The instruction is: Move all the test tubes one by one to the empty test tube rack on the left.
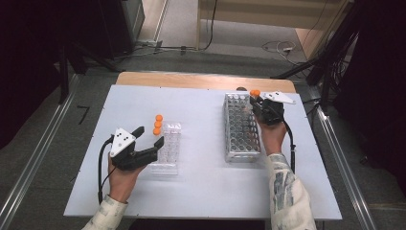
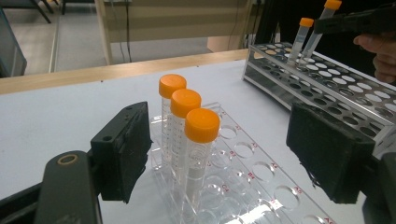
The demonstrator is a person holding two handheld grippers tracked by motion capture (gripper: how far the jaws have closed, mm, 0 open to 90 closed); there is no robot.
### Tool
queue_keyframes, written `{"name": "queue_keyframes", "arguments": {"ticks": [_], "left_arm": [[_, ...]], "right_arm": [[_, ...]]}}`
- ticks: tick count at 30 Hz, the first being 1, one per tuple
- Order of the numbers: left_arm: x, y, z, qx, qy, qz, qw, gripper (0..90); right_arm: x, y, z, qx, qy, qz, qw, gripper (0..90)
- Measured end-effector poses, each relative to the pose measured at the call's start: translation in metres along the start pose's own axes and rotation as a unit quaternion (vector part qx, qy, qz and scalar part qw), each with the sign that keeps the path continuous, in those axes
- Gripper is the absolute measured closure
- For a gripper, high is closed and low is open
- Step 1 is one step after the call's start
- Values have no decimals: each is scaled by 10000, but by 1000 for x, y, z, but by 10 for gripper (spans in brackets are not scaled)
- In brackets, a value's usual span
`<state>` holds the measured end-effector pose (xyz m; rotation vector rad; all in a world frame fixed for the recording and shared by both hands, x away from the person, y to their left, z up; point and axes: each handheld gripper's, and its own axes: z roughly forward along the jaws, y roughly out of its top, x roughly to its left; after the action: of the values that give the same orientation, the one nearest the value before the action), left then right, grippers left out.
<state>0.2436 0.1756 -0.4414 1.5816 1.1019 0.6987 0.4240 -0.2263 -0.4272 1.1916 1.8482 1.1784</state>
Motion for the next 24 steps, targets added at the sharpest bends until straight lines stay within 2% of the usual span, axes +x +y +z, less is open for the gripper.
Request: {"name": "queue_keyframes", "arguments": {"ticks": [11, 15, 24], "left_arm": [[-2, 0, 1, 21, -1, 15, 10000, 187], [-3, 0, 0, 12, -5, 35, 10000, 187], [-8, 1, 0, 19, -72, 78, 9999, 187]], "right_arm": [[0, 18, -27, -363, 75, 42, 9993, 719], [1, 20, -37, -380, 152, 53, 9991, 719], [19, 19, -62, -473, 620, -79, 9969, 719]]}}
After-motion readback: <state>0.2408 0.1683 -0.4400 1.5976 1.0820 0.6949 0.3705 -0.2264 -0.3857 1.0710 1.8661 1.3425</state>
